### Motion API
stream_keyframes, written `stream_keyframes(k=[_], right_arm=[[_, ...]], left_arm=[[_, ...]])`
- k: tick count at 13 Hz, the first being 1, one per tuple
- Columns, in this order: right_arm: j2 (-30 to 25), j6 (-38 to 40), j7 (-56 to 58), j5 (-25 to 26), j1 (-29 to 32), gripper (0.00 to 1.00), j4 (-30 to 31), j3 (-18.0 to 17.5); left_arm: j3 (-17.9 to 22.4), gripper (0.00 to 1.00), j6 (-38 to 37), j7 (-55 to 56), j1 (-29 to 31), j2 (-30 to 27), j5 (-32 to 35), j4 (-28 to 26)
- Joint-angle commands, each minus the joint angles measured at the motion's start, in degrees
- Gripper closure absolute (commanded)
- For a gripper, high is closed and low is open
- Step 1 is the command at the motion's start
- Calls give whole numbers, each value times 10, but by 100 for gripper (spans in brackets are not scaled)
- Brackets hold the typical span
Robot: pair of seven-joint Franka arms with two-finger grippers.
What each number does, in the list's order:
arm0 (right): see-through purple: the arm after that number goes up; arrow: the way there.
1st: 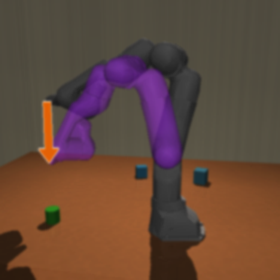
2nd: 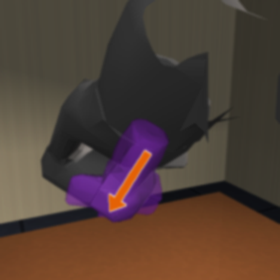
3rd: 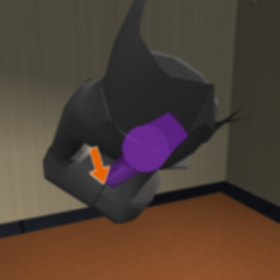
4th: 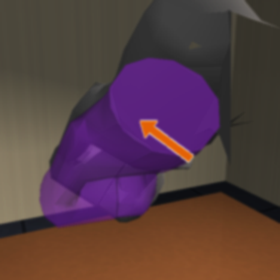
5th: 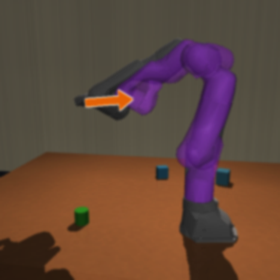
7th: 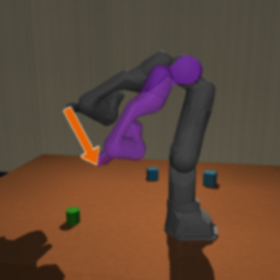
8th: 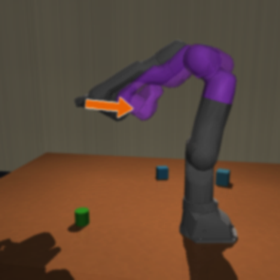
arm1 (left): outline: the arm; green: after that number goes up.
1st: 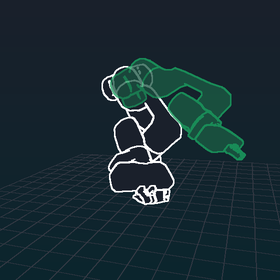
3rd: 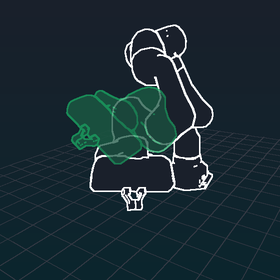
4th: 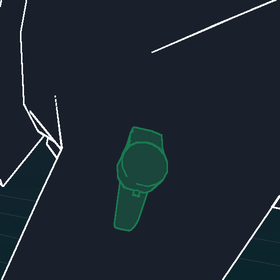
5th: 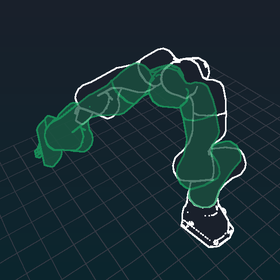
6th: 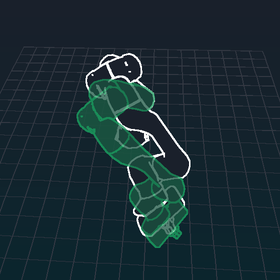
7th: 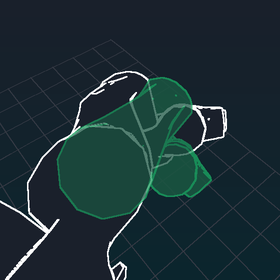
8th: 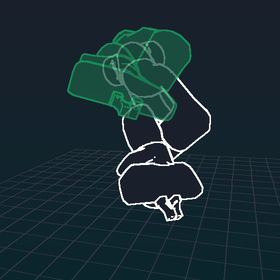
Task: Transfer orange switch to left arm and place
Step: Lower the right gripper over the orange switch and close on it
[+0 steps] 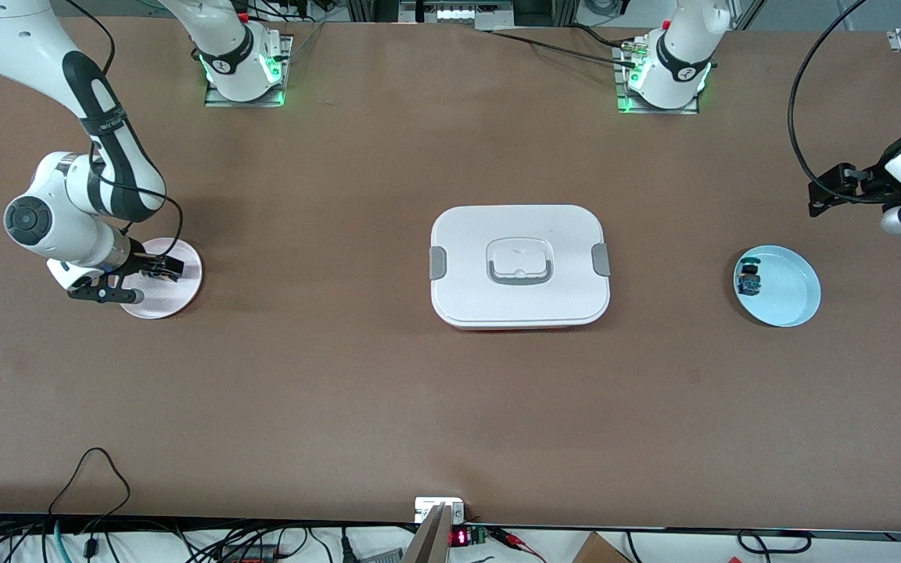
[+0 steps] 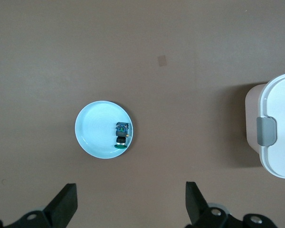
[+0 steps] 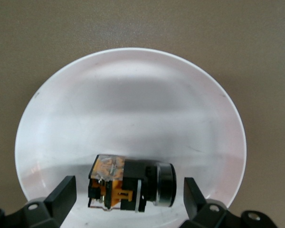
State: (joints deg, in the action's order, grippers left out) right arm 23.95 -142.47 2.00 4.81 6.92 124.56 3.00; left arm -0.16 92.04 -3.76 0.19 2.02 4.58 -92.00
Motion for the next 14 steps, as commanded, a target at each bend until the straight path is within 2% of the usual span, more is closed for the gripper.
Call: stream_keyframes(k=[1,5,6,7,8,9,11,14], right_arm=[[1,-22,-5,-5,4,0,14,-5],[1,-29,-3,-4,5,1,19,-5],[1,-28,3,-4,5,7,19,-5],[0,-27,6,-4,5,27,21,-5],[-3,-25,17,-3,5,56,24,-5],[-7,-20,40,-3,5,76,24,-5],[-16,20,63,-2,5,99,17,-5],[-40,62,55,-4,-4,100,5,-17]], left_arm=[[-4,0,-7,3,3,6,6,14],[-4,0,-8,2,3,6,6,15],[-3,0,-8,3,3,6,6,15],[-4,0,-8,2,3,6,6,15],[-4,0,-8,3,3,6,6,15],[-3,0,-8,3,3,6,7,14],[-3,0,-8,2,3,6,6,15],[-4,0,-8,3,3,6,6,15]])
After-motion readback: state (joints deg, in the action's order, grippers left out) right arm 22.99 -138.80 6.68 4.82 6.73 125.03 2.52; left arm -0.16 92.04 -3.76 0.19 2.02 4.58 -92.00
